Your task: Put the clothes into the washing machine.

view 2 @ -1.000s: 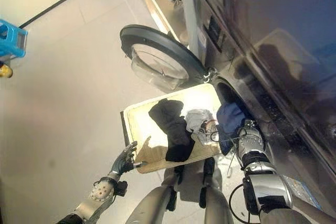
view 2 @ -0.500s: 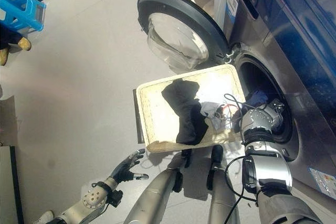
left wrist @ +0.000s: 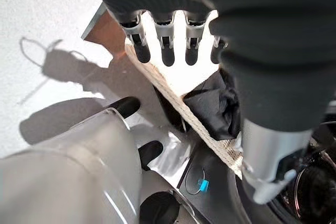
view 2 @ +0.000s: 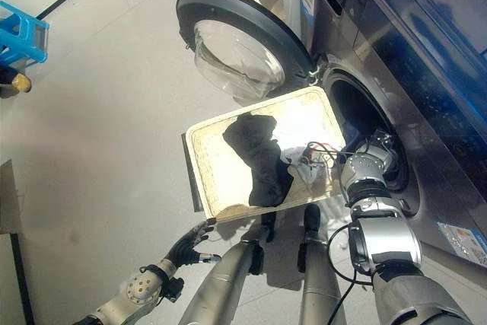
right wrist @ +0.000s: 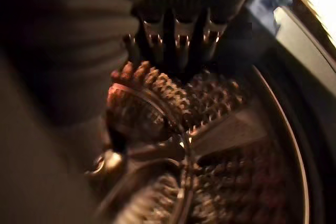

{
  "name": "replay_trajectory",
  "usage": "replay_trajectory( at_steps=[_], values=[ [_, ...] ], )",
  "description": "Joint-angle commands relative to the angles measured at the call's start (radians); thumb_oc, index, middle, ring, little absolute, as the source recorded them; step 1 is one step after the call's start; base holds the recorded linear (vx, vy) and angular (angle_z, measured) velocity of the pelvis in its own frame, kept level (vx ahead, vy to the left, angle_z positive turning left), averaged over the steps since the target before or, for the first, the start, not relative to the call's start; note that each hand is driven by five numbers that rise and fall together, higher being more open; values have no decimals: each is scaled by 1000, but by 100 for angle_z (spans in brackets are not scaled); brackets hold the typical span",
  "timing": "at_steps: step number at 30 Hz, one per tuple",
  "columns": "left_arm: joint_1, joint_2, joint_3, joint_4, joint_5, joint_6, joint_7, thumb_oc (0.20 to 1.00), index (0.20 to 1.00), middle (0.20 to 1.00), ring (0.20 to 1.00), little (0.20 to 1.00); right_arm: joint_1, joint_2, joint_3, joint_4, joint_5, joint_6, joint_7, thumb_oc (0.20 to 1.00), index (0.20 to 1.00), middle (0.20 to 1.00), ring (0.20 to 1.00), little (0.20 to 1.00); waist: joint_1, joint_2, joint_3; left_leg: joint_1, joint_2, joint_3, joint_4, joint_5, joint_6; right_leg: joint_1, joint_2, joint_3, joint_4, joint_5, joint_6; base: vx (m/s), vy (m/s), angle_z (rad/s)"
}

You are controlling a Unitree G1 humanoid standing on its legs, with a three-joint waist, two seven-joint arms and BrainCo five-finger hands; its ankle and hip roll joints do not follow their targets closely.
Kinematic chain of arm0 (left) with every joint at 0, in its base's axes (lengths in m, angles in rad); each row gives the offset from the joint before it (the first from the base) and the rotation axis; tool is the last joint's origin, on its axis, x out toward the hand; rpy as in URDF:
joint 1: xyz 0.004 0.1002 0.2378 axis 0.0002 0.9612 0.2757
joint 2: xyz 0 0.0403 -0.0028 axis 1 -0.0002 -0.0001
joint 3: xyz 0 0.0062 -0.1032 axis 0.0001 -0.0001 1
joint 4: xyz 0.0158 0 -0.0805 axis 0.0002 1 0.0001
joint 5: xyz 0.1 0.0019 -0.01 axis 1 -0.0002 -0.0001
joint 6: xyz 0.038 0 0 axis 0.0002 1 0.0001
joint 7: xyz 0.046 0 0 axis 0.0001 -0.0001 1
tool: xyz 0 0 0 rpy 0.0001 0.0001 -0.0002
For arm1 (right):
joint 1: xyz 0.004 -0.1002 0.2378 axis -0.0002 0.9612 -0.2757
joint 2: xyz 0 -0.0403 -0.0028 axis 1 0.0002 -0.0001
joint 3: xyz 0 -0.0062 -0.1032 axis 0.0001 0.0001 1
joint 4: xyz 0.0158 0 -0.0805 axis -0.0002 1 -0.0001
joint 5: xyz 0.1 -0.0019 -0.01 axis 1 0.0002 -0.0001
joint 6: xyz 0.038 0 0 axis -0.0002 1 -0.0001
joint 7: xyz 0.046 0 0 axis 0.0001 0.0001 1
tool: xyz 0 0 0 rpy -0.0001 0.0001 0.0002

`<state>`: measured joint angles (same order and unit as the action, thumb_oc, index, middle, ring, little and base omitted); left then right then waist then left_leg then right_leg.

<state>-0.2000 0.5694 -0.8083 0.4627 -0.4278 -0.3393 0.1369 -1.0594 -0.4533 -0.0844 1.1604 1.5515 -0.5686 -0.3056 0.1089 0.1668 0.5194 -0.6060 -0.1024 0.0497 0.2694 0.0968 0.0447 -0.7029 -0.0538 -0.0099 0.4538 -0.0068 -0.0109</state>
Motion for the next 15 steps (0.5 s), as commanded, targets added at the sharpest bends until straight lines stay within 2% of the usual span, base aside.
replay_trajectory(
  at_steps=[1, 2, 3, 4, 5, 6, 9, 10, 11, 13, 15],
  values=[
    [-7, -51, 8, -29, -32, -19, 12, 1000, 1000, 1000, 1000, 1000, -119, -275, 121, 25, -464, 144, -150, 1000, 1000, 1000, 1000, 1000, -31, 132, 1, 6, -21, -83, -81, 69, -10, 32, 47, -60, 83, -69, -23, -52, 28, 1],
    [-8, -52, 11, -30, -32, -19, 12, 1000, 1000, 1000, 1000, 1000, -123, -275, 122, 24, -468, 147, -154, 1000, 1000, 1000, 1000, 1000, -29, 136, 1, 0, -17, -82, -83, 78, -10, 27, 51, -62, 77, -57, -24, -27, 46, 1],
    [-5, -50, 13, -30, -30, -20, 14, 1000, 1000, 1000, 1000, 1000, -115, -279, 144, 40, -512, 201, -136, 1000, 1000, 1000, 1000, 1000, -29, 130, 1, 5, -19, -80, -88, 71, -9, 30, 51, -60, 76, -63, -23, -62, 54, 7],
    [0, -48, 29, -30, -26, -21, 8, 1000, 1000, 1000, 1000, 1000, -109, -290, 169, 59, -588, 283, -104, 1000, 1000, 1000, 1000, 1000, -28, 126, 1, 5, -19, -76, -96, 74, -6, 29, 54, -60, 65, -56, -21, -63, 57, 8],
    [0, -48, 32, -30, -25, -23, 8, 1000, 1000, 1000, 1000, 1000, -109, -292, 176, 63, -597, 291, -101, 1000, 1000, 1000, 1000, 1000, -26, 127, 1, 0, -15, -75, -99, 81, -5, 25, 57, -62, 60, -46, -22, -81, 57, 0],
    [6, -47, 42, -24, -26, -30, 5, 1000, 1000, 1000, 1000, 1000, -97, -298, 197, 82, -647, 348, -64, 1000, 1000, 1000, 1000, 1000, -27, 118, 1, 5, -15, -72, -102, 74, -3, 29, 58, -61, 52, -45, -18, -61, 42, -16],
    [17, -44, 63, -24, -21, -36, 1, 1000, 1000, 1000, 1000, 1000, -67, -300, 210, 86, -666, 365, 4, 1000, 1000, 1000, 1000, 1000, -26, 109, 1, 10, -10, -70, -114, 79, 1, 35, 67, -59, 30, -25, -17, -59, 43, -15],
    [33, -48, 88, -19, -30, -38, -3, 1000, 1000, 1000, 1000, 1000, -16, -285, 214, 59, -688, 371, 97, 1000, 1000, 1000, 1000, 1000, -32, 90, 1, 25, -9, -66, -122, 71, 1, 54, 70, -56, 10, -22, -13, -68, 62, -4],
    [34, -49, 93, -17, -30, -38, -6, 1000, 1000, 1000, 1000, 1000, -10, -283, 214, 54, -688, 369, 101, 1000, 1000, 1000, 1000, 1000, -30, 90, 1, 23, -6, -66, -124, 77, 1, 52, 73, -57, 3, -12, -13, -70, 82, -2],
    [64, -68, 157, 6, -63, -40, -26, 1000, 1000, 1000, 1000, 1000, 92, -253, 215, -28, -725, 347, 215, 1000, 1000, 1000, 1000, 1000, -40, 59, 1, 58, -4, -63, -143, 69, 2, 87, 77, -53, -32, 1, -8, -62, 82, 0],
    [83, -73, 197, 14, -80, -44, -39, 1000, 1000, 1000, 1000, 1000, 159, -240, 214, -101, -736, 331, 266, 1000, 1000, 1000, 1000, 1000, -43, 45, 1, 70, 1, -59, -151, 73, 1, 101, 78, -54, -55, 18, -5, -66, 77, 1]
  ],
)
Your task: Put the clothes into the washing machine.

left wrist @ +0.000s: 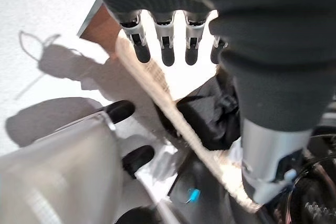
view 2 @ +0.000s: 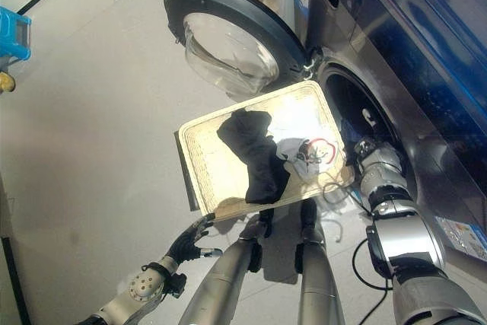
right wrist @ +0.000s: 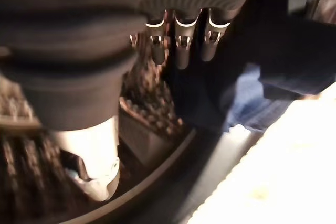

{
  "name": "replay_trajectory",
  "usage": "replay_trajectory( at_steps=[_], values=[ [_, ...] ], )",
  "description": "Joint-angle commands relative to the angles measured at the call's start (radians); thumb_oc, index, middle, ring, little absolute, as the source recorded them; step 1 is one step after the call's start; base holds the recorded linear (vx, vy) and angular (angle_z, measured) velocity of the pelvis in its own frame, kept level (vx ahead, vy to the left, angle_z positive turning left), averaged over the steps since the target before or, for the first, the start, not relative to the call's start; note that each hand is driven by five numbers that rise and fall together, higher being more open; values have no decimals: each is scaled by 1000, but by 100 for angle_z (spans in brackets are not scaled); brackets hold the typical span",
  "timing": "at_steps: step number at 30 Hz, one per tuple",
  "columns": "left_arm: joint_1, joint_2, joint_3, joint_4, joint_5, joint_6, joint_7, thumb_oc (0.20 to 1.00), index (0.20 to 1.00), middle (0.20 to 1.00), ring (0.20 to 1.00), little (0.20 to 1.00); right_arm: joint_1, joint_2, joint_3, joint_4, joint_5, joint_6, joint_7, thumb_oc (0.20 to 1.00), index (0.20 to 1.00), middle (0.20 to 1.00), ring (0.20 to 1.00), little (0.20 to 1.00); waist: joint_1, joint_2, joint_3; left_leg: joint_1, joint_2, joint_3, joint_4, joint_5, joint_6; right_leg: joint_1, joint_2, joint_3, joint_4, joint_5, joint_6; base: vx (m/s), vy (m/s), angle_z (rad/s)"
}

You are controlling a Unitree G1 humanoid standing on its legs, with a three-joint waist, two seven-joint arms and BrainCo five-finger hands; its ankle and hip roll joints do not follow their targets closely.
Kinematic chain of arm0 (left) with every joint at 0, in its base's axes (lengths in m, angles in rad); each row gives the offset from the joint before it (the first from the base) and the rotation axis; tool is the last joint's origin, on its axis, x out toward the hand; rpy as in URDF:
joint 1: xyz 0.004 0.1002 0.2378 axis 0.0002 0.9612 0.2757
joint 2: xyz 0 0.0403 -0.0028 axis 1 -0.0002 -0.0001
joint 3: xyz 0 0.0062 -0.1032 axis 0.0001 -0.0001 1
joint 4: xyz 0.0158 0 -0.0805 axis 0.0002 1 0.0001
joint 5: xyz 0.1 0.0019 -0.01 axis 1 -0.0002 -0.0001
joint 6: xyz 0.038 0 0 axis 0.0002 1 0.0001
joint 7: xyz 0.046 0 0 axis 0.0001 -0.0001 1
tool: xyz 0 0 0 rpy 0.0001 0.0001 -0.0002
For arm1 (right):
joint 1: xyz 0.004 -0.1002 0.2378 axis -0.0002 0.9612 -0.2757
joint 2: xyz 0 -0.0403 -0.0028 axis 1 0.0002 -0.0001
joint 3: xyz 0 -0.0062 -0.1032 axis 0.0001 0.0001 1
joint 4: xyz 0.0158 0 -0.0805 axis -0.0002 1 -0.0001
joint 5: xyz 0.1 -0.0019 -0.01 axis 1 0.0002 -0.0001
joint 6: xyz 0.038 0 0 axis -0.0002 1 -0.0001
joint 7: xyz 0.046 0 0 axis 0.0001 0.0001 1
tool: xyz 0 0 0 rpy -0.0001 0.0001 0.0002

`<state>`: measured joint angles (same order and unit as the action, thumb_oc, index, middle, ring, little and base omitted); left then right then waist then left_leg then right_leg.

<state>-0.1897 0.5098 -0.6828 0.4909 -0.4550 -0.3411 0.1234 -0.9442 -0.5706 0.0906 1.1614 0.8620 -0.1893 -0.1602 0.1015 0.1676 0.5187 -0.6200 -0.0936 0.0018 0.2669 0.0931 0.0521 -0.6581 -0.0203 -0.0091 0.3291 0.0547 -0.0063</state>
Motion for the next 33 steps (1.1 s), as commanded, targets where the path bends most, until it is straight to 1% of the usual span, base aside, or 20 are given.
replay_trajectory(
  at_steps=[1, 4, 5, 8, 9, 10, 12, 15, 16, 17, 19, 20, 21, 24, 26, 27, 29, 30, 31, 33],
  values=[
    [100, -25, 120, 8, -70, -58, -36, 1000, 1000, 1000, 1000, 1000, 144, -95, 28, -201, -53, -74, 174, 1000, 1000, 1000, 1000, 1000, -46, 20, 1, 119, -5, -6, -165, 71, -7, 90, 42, -54, 46, -40, -4, -61, 64, -5],
    [116, -33, 155, 21, -67, -65, -37, 1000, 1000, 1000, 1000, 1000, 219, -75, 18, -272, -65, -107, 205, 1000, 1000, 1000, 1000, 1000, -52, 3, 1, 141, -3, -1, -173, 69, -7, 114, 40, -53, 24, -29, 2, -42, 63, -9],
    [132, -43, 203, 31, -63, -71, -35, 1000, 1000, 1000, 1000, 1000, 310, -51, 7, -370, -40, -124, 231, 1000, 1000, 1000, 1000, 1000, -61, -17, -4, 166, 0, 6, -182, 66, -8, 139, 35, -51, -5, -15, 11, -47, 58, -7],
    [142, -50, 232, 46, -49, -75, -34, 1000, 1000, 1000, 1000, 1000, 367, -30, -8, -423, -40, -133, 241, 1000, 1000, 1000, 1000, 1000, -66, -28, -16, 179, 2, 10, -187, 63, -9, 152, 32, -49, -22, -6, 16, -16, 76, -3],
    [156, -53, 278, 61, -32, -86, -13, 1000, 1000, 1000, 1000, 1000, 473, 27, -19, -497, -22, -137, 309, 1000, 1000, 1000, 1000, 1000, -75, -48, -43, 211, 7, 14, -199, 54, -10, 179, 27, -39, -50, 7, 27, 25, 117, -8],
    [160, -66, 316, 71, -2, -93, 13, 1000, 1000, 1000, 1000, 1000, 553, 93, -2, -568, -39, -138, 325, 1000, 1000, 1000, 1000, 1000, -82, -65, -68, 235, 10, 14, -210, 48, -10, 201, 24, -23, -86, 27, 37, 44, 147, -7],
    [162, -86, 365, 68, 52, -105, 76, 1000, 1000, 1000, 1000, 1000, 674, 163, 39, -641, -150, -172, 299, 1000, 1000, 1000, 1000, 1000, -89, -90, -104, 281, 12, 17, -233, 38, -10, 238, 15, -12, -134, 53, 51, 58, 113, -18],
    [162, -93, 386, 66, 102, -138, 147, 1000, 1000, 1000, 1000, 1000, 721, 181, 56, -673, -194, -177, 272, 1000, 1000, 1000, 1000, 1000, -93, -100, -118, 308, 12, 20, -247, 34, -9, 260, 7, -15, -158, 64, 56, 28, 61, -13],
    [166, -99, 395, 57, 156, -164, 224, 1000, 1000, 1000, 1000, 1000, 749, 202, 69, -691, -241, -193, 242, 1000, 1000, 1000, 1000, 1000, -96, -107, -127, 326, 12, 21, -254, 31, -10, 276, 3, -15, -172, 71, 60, 40, 76, -9],
    [169, -100, 412, 42, 207, -171, 283, 1000, 1000, 1000, 1000, 1000, 785, 224, 84, -720, -264, -193, 219, 1000, 1000, 1000, 1000, 1000, -99, -115, -139, 344, 11, 22, -262, 28, -11, 293, -1, -15, -190, 77, 62, 49, 80, -11],
    [178, -101, 431, 23, 275, -185, 353, 1000, 1000, 1000, 1000, 1000, 828, 252, 101, -751, -305, -188, 202, 1000, 1000, 1000, 1000, 1000, -102, -126, -155, 366, 7, 23, -272, 25, -10, 314, -7, -20, -213, 84, 65, 46, 70, -2],
    [181, -103, 447, 16, 334, -192, 391, 1000, 1000, 1000, 1000, 1000, 863, 273, 115, -760, -350, -185, 217, 1000, 1000, 1000, 1000, 1000, -105, -134, -168, 384, 4, 25, -278, 22, -10, 332, -12, -26, -229, 91, 68, 44, 73, 2],
    [180, -103, 451, 16, 358, -193, 398, 1000, 1000, 1000, 1000, 1000, 876, 273, 124, -762, -384, -186, 210, 1000, 1000, 1000, 1000, 1000, -107, -137, -173, 390, 3, 28, -280, 21, -10, 337, -14, -29, -234, 93, 70, 49, 82, 1],
    [171, -98, 447, 14, 464, -159, 402, 1000, 1000, 1000, 1000, 1000, 927, 269, 149, -771, -482, -162, 186, 1000, 1000, 1000, 1000, 1000, -116, -147, -196, 420, 0, 35, -290, 16, -9, 368, -20, -39, -253, 96, 74, 42, 78, 1],
    [169, -95, 443, 15, 474, -146, 395, 1000, 1000, 1000, 1000, 1000, 936, 266, 152, -770, -498, -160, 183, 1000, 1000, 1000, 1000, 1000, -119, -148, -199, 427, 0, 37, -292, 15, -9, 376, -21, -40, -256, 96, 75, 41, 72, -5],
    [160, -87, 426, 29, 486, -105, 372, 1000, 1000, 1000, 1000, 1000, 965, 255, 161, -762, -539, -139, 187, 1000, 1000, 1000, 1000, 1000, -129, -151, -210, 444, 0, 42, -298, 11, -7, 395, -22, -38, -263, 96, 77, 48, 95, -8],
    [152, -86, 416, 51, 489, -77, 349, 1000, 1000, 1000, 1000, 1000, 984, 251, 162, -749, -547, -112, 193, 1000, 1000, 1000, 1000, 1000, -137, -155, -215, 453, 0, 44, -298, 8, -7, 406, -22, -34, -265, 93, 78, 41, 82, -6],
    [150, -85, 413, 56, 489, -73, 344, 1000, 1000, 1000, 1000, 1000, 989, 249, 162, -745, -549, -112, 196, 1000, 1000, 1000, 1000, 1000, -139, -156, -216, 455, 0, 45, -298, 7, -7, 408, -22, -33, -265, 92, 79, 21, 74, -13],
    [138, -82, 403, 86, 510, -43, 315, 1000, 1000, 1000, 1000, 1000, 1013, 241, 165, -724, -587, -91, 208, 1000, 1000, 1000, 1000, 1000, -151, -160, -218, 463, -1, 49, -296, 1, -6, 419, -23, -28, -269, 90, 80, 7, 68, -17],
    [124, -79, 385, 119, 531, -16, 296, 1000, 1000, 1000, 1000, 1000, 1024, 235, 174, -697, -628, -78, 206, 1000, 1000, 1000, 1000, 1000, -159, -164, -219, 466, 0, 54, -292, -3, -5, 422, -23, -24, -269, 90, 82, 6, 66, -15]
  ],
)
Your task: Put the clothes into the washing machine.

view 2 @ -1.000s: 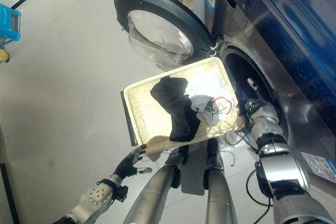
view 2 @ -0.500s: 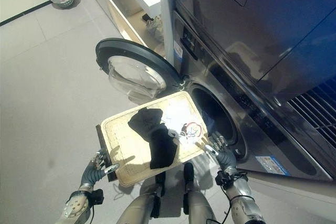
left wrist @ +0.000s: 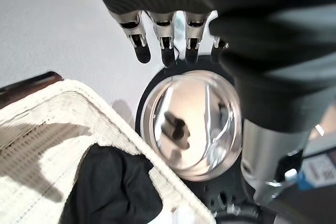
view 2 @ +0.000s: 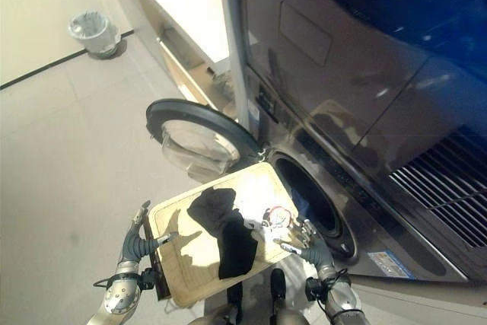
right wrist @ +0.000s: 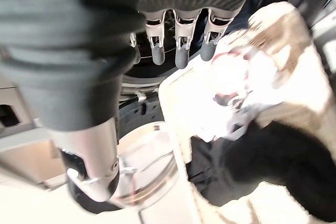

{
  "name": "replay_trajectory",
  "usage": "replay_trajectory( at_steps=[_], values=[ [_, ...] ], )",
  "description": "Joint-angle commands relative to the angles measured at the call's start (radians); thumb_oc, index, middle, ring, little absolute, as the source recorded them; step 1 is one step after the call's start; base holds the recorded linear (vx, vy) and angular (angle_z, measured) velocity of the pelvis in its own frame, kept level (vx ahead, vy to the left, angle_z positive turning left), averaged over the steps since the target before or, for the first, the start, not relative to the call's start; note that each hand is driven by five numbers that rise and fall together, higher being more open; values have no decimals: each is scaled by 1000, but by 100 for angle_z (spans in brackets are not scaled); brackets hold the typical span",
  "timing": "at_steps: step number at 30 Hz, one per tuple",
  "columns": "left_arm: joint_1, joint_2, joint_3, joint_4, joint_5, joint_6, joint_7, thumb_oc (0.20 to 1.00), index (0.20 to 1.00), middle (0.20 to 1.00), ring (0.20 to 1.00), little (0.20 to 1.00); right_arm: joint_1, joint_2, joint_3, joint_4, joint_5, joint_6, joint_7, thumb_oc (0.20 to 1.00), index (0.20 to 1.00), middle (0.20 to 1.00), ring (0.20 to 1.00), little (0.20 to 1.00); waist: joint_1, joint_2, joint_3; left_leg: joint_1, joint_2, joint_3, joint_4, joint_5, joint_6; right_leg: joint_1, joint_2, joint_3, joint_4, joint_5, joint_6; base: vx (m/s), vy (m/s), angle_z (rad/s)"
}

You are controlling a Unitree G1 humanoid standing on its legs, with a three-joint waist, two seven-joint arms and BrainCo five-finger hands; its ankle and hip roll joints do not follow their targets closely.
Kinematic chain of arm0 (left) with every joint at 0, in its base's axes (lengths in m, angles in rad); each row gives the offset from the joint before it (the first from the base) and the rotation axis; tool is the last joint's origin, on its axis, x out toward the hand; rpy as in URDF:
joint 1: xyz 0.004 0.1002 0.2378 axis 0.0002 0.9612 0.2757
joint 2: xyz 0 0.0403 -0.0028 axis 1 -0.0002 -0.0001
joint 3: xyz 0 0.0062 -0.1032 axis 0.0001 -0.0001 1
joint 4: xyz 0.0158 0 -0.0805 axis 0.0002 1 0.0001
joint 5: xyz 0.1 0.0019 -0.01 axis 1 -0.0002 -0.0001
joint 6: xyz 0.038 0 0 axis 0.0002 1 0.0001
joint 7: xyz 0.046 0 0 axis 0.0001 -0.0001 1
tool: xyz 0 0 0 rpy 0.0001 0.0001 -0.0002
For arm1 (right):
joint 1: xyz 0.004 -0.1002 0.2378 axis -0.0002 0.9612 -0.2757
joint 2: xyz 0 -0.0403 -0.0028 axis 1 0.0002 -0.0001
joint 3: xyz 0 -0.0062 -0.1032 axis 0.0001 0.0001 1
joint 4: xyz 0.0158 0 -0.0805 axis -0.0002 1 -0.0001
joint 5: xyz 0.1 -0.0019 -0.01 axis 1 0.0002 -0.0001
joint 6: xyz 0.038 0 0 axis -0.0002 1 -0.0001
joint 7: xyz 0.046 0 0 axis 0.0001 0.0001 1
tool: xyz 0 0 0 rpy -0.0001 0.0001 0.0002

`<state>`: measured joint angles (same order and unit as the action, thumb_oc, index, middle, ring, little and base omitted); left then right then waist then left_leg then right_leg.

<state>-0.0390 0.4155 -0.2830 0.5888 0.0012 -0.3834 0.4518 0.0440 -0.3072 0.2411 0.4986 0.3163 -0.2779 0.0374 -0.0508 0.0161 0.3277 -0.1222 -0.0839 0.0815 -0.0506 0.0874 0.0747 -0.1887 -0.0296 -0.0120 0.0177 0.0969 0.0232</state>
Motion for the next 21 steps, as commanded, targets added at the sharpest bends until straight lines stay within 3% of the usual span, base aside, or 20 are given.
replay_trajectory(
  at_steps=[1, 10, 12, 21],
  values=[
    [-39, 17, -34, 61, 90, 56, -54, 1000, 1000, 1000, 1000, 1000, 52, -36, 28, 13, -117, -5, 1, 1000, 1000, 1000, 1000, 1000, -16, -16, -26, -23, -9, -21, 23, -1, -25, -38, -13, -15, 37, 47, 55, 14, 48, -6],
    [-55, -1, -105, 257, 173, 151, -66, 1000, 1000, 1000, 1000, 1000, 48, -28, 5, 239, -65, -42, -44, 1000, 1000, 1000, 1000, 1000, -28, -23, -6, -18, -7, -7, 35, -14, -16, -29, -11, 0, 36, 46, 57, 13, 13, -11],
    [-73, -8, -121, 302, 182, 152, -56, 1000, 1000, 1000, 1000, 1000, 33, -24, -3, 302, -62, -73, -48, 1000, 1000, 1000, 1000, 1000, -30, -26, 11, -29, -4, -4, 46, -17, -13, -40, -9, 7, 47, 45, 56, -11, -10, -4],
    [-170, -12, -186, 386, 222, 164, -85, 1000, 1000, 1000, 1000, 1000, -34, -16, 16, 404, -16, -52, -37, 1000, 1000, 1000, 1000, 1000, -39, -43, 61, -91, 8, 11, 94, -25, -4, -92, 6, 35, 82, 46, 50, -22, -12, -7]
  ],
)
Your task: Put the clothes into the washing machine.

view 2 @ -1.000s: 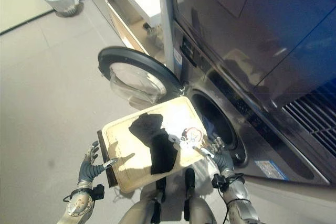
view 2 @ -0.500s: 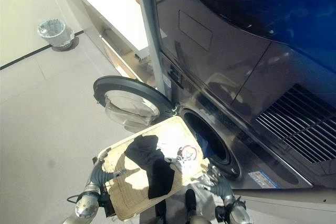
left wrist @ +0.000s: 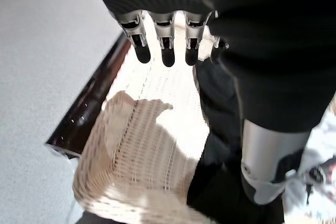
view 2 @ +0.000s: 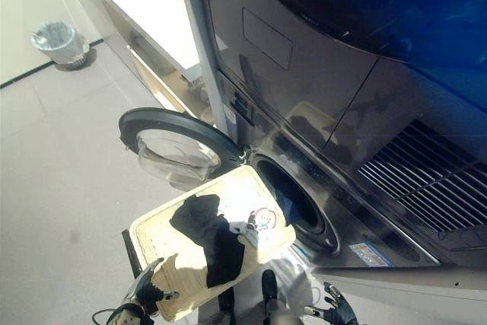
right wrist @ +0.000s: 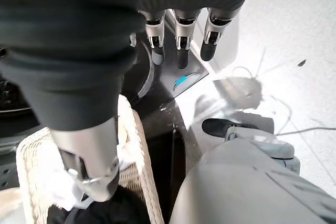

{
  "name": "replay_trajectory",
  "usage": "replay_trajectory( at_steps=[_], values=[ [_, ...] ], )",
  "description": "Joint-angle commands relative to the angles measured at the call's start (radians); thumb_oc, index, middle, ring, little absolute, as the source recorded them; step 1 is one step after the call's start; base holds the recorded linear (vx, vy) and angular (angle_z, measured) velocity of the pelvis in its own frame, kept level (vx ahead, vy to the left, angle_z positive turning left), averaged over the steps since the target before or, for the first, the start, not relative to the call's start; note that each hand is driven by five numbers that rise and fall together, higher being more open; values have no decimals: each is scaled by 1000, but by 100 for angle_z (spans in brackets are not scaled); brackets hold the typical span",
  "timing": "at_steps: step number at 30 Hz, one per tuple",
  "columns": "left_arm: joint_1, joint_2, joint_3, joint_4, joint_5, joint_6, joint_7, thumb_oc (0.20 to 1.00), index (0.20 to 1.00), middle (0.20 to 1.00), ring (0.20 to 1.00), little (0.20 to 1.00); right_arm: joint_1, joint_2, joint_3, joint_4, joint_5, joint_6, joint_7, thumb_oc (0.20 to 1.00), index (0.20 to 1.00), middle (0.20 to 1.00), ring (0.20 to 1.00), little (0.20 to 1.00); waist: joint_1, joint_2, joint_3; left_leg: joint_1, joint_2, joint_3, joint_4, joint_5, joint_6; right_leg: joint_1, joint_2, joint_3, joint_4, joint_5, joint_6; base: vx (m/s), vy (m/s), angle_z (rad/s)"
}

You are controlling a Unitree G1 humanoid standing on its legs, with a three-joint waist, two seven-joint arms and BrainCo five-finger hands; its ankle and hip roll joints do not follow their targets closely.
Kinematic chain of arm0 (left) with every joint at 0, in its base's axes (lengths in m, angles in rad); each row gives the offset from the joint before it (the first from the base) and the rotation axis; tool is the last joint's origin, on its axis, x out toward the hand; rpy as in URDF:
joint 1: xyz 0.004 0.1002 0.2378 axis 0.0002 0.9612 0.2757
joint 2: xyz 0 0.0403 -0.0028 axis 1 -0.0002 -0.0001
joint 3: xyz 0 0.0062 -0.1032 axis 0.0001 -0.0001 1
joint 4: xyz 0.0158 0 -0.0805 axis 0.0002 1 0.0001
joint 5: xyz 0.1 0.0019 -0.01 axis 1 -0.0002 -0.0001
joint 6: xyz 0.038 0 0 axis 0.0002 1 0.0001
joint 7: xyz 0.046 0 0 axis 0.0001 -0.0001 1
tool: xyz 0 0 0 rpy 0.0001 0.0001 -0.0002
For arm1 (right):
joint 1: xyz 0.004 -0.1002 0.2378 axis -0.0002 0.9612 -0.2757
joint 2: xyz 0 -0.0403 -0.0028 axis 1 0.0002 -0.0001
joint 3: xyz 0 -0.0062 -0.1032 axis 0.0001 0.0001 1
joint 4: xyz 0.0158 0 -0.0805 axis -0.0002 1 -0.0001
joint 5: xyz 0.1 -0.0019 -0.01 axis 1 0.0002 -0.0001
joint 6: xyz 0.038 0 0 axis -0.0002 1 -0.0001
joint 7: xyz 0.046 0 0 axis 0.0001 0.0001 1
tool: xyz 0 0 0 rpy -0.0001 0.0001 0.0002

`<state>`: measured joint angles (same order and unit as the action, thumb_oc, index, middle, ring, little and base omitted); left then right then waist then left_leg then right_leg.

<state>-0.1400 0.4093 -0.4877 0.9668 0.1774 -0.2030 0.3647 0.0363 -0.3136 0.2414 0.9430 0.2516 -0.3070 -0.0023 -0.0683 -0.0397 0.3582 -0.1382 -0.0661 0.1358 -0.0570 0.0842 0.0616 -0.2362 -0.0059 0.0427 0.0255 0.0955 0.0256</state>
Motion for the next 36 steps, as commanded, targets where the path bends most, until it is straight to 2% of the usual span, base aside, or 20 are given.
replay_trajectory(
  at_steps=[1, 6, 13, 16, 17, 18, 19, 20, 23, 27, 30, 32, 36],
  values=[
    [-72, -6, 16, 8, 45, -19, 0, 1000, 1000, 1000, 1000, 1000, -28, -10, 17, -38, 49, -22, 2, 1000, 1000, 1000, 1000, 1000, -22, 13, 32, -77, -9, -43, 102, -22, 9, -47, -17, -18, 75, 48, 48, -12, -19, -7],
    [-137, -18, -14, -7, -14, -76, -48, 1000, 1000, 1000, 1000, 1000, -52, -2, 36, -27, 60, -6, -2, 1000, 1000, 1000, 1000, 1000, -35, 6, 60, -110, -6, -26, 122, -22, 15, -78, -5, 2, 80, 60, 47, -1, -2, -1],
    [-200, -36, -52, -18, 4, -52, 27, 1000, 1000, 1000, 1000, 1000, -93, 18, 73, -53, 128, -3, 6, 1000, 1000, 1000, 1000, 1000, -43, -19, 87, -163, 1, -8, 154, -26, 17, -120, 6, 15, 93, 68, 43, -19, -44, -7],
    [-225, -48, -48, -11, 14, -11, 160, 1000, 1000, 1000, 1000, 1000, -106, 30, 92, -66, 144, 0, 9, 1000, 1000, 1000, 1000, 1000, -45, -31, 102, -190, 3, -7, 168, -25, 17, -141, 14, 25, 98, 72, 38, -17, -46, -9],
    [-243, -54, -39, 1, 19, 15, 253, 1000, 1000, 1000, 1000, 1000, -113, 36, 104, -67, 153, -1, 7, 1000, 1000, 1000, 1000, 1000, -46, -38, 110, -206, 4, -8, 179, -25, 16, -152, 17, 27, 102, 74, 36, -6, -31, -2],
    [-243, -54, -39, 1, 19, 15, 253, 1000, 1000, 1000, 1000, 1000, -113, 36, 104, -67, 153, -1, 7, 1000, 1000, 1000, 1000, 1000, -46, -38, 110, -206, 4, -8, 179, -25, 16, -152, 17, 27, 102, 74, 36, -5, -41, -1],
    [-251, -55, -33, 7, 14, 24, 294, 1000, 1000, 1000, 1000, 1000, -115, 39, 111, -68, 158, -1, 5, 1000, 1000, 1000, 1000, 1000, -46, -41, 114, -213, 5, -8, 184, -25, 16, -158, 18, 28, 103, 75, 34, -6, -60, 1],
    [-280, -64, -6, 28, 7, 38, 380, 1000, 1000, 1000, 1000, 1000, -125, 48, 129, -68, 175, -3, -2, 1000, 1000, 1000, 1000, 1000, -46, -52, 128, -238, 6, -9, 204, -28, 16, -177, 21, 28, 109, 77, 29, -2, -75, 1],
    [-323, -80, 7, 63, 57, 75, 467, 1000, 1000, 1000, 1000, 1000, -148, 54, 147, -67, 193, -6, -11, 1000, 1000, 1000, 1000, 1000, -49, -65, 154, -294, 5, -15, 261, -39, 12, -217, 26, 23, 128, 77, 20, -17, -52, -1],
    [-383, -77, -9, 107, 80, 148, 515, 1000, 1000, 1000, 1000, 1000, -168, 44, 167, -81, 226, -8, -18, 1000, 1000, 1000, 1000, 1000, -62, -88, 162, -375, -2, -27, 347, -65, 8, -285, 35, 23, 151, 80, 10, -13, -9, -3],
    [-400, -75, -11, 122, 76, 165, 515, 1000, 1000, 1000, 1000, 1000, -174, 41, 171, -85, 242, -11, -21, 1000, 1000, 1000, 1000, 1000, -68, -95, 162, -402, -3, -30, 375, -74, 7, -307, 38, 23, 159, 81, 9, -15, 5, -6],
    [-471, -43, -22, 185, 96, 243, 530, 1000, 1000, 1000, 1000, 1000, -182, 27, 180, -102, 302, -42, -2, 1000, 1000, 1000, 1000, 1000, -93, -129, 162, -498, -7, -43, 479, -116, 8, -398, 47, 19, 191, 88, 4, -21, 4, -20],
    [-517, -20, -20, 251, 68, 312, 511, 1000, 1000, 1000, 1000, 1000, -186, 22, 188, -119, 323, -68, 23, 1000, 1000, 1000, 1000, 1000, -109, -154, 162, -564, -9, -55, 533, -136, 11, -464, 55, 18, 206, 101, 2, -3, -10, -7]
  ],
)
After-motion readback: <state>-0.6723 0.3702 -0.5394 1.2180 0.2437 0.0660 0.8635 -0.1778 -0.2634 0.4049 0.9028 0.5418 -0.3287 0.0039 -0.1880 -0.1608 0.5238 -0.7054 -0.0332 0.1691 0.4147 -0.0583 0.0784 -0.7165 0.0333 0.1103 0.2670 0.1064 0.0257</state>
